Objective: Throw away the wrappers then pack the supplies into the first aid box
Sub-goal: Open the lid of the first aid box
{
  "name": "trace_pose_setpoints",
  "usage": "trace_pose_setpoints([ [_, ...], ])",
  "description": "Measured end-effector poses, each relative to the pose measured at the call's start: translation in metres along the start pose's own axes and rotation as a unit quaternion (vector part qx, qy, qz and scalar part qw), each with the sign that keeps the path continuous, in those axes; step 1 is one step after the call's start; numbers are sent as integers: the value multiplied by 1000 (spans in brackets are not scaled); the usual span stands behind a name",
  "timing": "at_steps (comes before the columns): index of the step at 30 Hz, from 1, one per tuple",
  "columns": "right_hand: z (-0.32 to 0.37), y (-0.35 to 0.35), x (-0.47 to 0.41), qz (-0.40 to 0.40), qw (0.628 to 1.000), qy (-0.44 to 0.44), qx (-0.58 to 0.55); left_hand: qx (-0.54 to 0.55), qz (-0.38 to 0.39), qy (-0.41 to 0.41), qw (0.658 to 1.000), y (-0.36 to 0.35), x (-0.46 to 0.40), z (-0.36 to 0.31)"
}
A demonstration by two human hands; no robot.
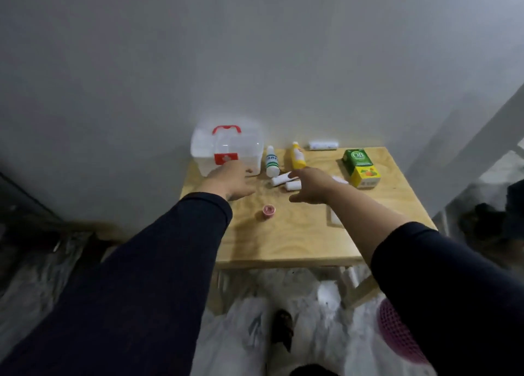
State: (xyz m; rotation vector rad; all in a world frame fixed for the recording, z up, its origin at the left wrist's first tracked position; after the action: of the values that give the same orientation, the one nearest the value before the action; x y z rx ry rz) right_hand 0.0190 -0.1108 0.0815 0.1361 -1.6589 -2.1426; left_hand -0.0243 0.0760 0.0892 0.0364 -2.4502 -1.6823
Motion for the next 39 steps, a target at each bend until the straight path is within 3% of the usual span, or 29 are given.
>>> trace_pose_setpoints([
  [9,75,-10,-128,-55,984,151,73,-6,-82,29,996,23,-79,84],
  [14,96,-38,-162,-107,963,211,132,-65,-113,-13,991,17,-107,108],
  [21,101,-74,-174,-209,945,173,180,-91,-177,-66,978,-1,-116,129],
  [26,104,-92,-176,-231,938,141,219,-108,-203,-95,969,-13,-117,138],
  [39,114,-84,-132,-250,932,164,203,-123,-164,-158,966,-1,-102,147],
])
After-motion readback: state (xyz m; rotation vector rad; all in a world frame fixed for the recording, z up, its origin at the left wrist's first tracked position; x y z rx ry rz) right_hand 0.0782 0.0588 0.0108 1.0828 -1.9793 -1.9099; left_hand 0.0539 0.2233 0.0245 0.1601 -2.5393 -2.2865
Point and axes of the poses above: each hand's wrist, its own x-axis away from the middle knuckle, its own y-axis out of the back of the hand, z = x × y, the point moved 2 cm from there along -x, towards the middle knuckle, and after that the axes turned 7 degrees about -z, right-handed, at the moved point
